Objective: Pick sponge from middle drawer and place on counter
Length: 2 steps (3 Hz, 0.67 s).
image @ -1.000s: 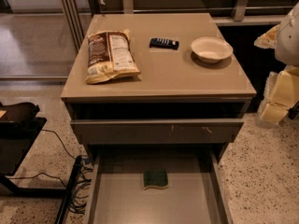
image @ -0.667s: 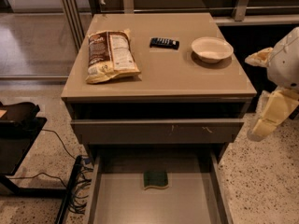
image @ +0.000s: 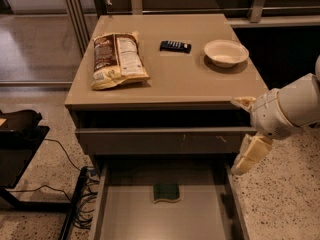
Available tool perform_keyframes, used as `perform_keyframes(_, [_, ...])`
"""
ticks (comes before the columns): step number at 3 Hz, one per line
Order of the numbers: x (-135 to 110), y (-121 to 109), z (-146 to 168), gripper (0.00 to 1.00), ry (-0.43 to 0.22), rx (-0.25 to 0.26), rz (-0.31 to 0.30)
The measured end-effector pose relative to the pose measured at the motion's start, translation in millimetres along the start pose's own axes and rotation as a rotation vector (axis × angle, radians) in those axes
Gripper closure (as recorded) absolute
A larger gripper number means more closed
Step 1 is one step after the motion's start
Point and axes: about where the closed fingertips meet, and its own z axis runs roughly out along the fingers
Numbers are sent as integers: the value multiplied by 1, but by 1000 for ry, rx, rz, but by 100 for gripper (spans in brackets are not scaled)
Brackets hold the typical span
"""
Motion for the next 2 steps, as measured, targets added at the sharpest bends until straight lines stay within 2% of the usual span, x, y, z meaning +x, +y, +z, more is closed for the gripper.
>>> perform_keyframes(1, [0, 0, 0, 0, 0, 0, 0])
perform_keyframes(2, [-5, 5, 1, 0, -22, -25, -4])
